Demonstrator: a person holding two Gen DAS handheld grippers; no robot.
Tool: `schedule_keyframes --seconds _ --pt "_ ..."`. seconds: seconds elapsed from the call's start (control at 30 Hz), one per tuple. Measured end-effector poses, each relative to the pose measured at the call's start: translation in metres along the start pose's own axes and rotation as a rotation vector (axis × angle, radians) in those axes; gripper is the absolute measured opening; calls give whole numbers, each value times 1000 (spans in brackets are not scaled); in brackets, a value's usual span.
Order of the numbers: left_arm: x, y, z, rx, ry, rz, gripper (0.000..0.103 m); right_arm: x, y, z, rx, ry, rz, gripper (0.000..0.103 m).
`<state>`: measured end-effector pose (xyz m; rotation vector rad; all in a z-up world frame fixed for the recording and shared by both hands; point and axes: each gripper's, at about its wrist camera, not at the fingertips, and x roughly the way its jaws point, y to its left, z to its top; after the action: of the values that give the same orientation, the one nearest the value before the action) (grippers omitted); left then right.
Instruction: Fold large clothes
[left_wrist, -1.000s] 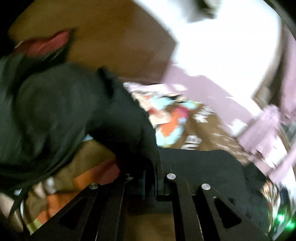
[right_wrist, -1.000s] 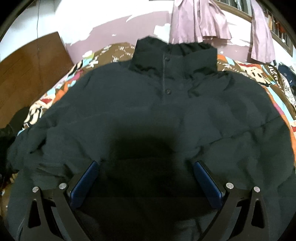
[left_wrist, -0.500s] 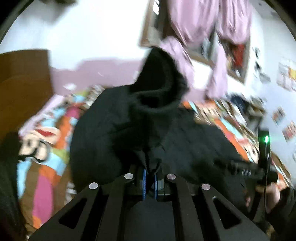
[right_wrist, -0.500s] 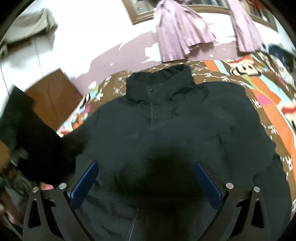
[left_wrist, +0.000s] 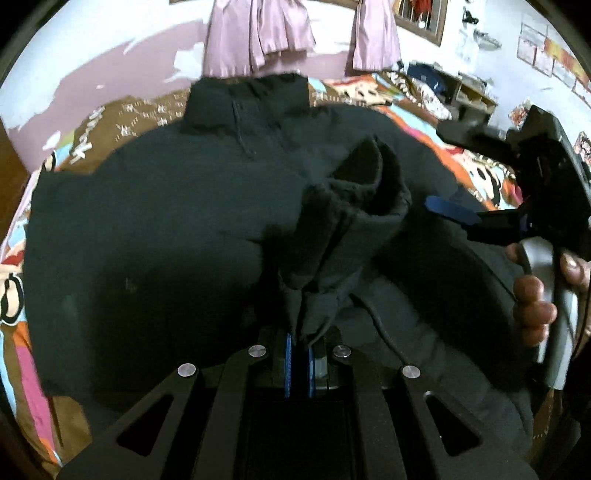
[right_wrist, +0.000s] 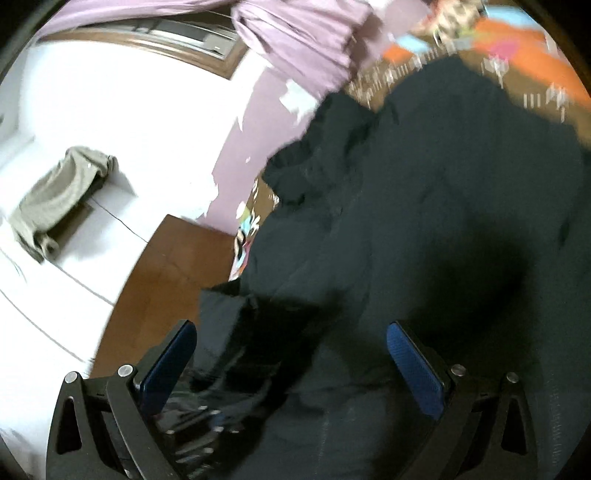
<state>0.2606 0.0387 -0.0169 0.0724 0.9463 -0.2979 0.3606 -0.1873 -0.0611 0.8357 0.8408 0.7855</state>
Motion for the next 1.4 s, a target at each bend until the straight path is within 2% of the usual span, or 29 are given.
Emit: schedule_keyframes --seconds 0.07,0.13,0.3,0.37,0.4,0.43,0.47,0.5,0.53,0.63,0.67,0.7,0.77,0.87,0.97,1.07,1.17,1.27,1.4 --pt "8 -1 -3 6 16 7 4 8 0 -1 8 20 -19 103" --pt "13 -3 -2 15 22 16 4 15 3 -3 1 47 -33 89" --pt "17 -12 -4 53 30 47 4 28 9 -6 5 101 -29 71" --pt "18 -14 -5 72 34 60 4 33 13 -8 -8 126 -52 52" --pt "19 -15 -6 83 34 68 4 35 14 -9 -18 136 -72 35" --pt "18 -17 -7 95 31 73 4 36 14 -10 -26 140 -90 26" --pt "18 -18 -8 104 28 73 5 36 15 -10 -33 143 -110 22" --pt "19 -18 -9 110 28 73 8 34 14 -10 -36 143 -118 12" --pt "17 -18 -10 113 26 69 9 31 13 -9 -36 136 -119 9" --pt "8 -18 -11 115 -2 36 15 18 17 -5 -68 88 -137 5" --pt "3 -18 -11 116 -16 19 22 12 19 -2 -87 63 -146 5" --pt "-1 -19 -12 114 -27 3 33 6 22 1 -105 41 -154 5" --pt "-13 -17 -12 103 -71 -35 48 -5 28 10 -144 -5 -174 5" --pt "-29 -9 -8 70 -135 -60 49 -27 41 26 -232 -78 -229 5" --pt "-41 7 2 0 -197 -54 49 -43 51 41 -303 -134 -305 4" --pt "-48 27 14 -84 -239 -27 49 -60 59 56 -372 -208 -393 4" --pt "-51 53 27 -156 -265 47 49 -73 55 72 -394 -269 -464 4" --pt "-47 78 35 -214 -248 108 50 -69 40 79 -409 -260 -523 4" --pt "-36 102 35 -282 -217 134 50 -48 23 69 -492 -212 -644 6"
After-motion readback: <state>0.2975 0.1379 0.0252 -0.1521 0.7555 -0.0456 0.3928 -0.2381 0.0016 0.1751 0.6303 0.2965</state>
